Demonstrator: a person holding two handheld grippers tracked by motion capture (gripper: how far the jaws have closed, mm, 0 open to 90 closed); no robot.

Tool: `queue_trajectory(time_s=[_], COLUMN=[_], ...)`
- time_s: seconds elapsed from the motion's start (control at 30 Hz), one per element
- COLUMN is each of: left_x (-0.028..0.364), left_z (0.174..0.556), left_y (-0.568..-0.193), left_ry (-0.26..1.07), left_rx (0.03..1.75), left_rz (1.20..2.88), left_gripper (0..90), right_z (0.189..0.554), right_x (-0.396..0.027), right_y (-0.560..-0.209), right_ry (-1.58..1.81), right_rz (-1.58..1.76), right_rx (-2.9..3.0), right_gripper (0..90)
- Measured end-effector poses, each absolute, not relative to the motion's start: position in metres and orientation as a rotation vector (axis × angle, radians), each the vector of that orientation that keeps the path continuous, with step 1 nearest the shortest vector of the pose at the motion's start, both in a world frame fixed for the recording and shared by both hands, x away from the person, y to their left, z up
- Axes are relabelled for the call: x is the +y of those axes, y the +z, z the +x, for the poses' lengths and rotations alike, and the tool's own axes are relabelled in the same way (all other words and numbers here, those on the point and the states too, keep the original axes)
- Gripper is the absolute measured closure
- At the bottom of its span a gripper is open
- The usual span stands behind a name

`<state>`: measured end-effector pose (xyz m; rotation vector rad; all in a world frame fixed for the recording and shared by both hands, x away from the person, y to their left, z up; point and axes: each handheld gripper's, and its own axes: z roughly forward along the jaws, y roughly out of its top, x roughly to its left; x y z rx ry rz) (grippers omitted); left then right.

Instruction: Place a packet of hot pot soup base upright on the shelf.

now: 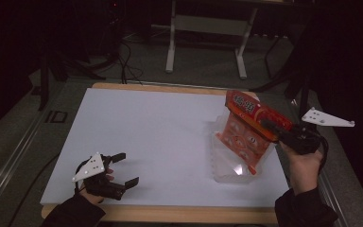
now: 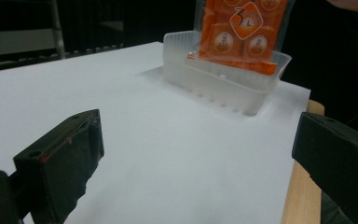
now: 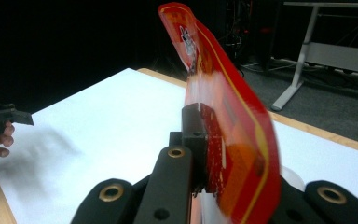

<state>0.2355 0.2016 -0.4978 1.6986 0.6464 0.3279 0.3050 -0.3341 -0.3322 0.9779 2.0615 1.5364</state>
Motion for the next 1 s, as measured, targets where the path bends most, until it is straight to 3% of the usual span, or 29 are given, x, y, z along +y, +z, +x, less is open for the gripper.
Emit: queue_trajectory(time_s=[0.53,1.0], left_x=[0.205,0.207], left_z=[0.237,0.239], left_y=[-0.503,-0.505], left_ry=[0.336,0.327], left_rx=[0.672,0.685], left_rz=[1.681,1.663], left_gripper=[2.9,2.9], right_z=[0.314,0.327], right_x=[-0.324,-0.341], right_y=[-0.369,-0.375], right_ry=[1.517,1.495], right_rz=[1.036,1.111], right_rx=[2.141,2.049], right_gripper=[90.0,89.9])
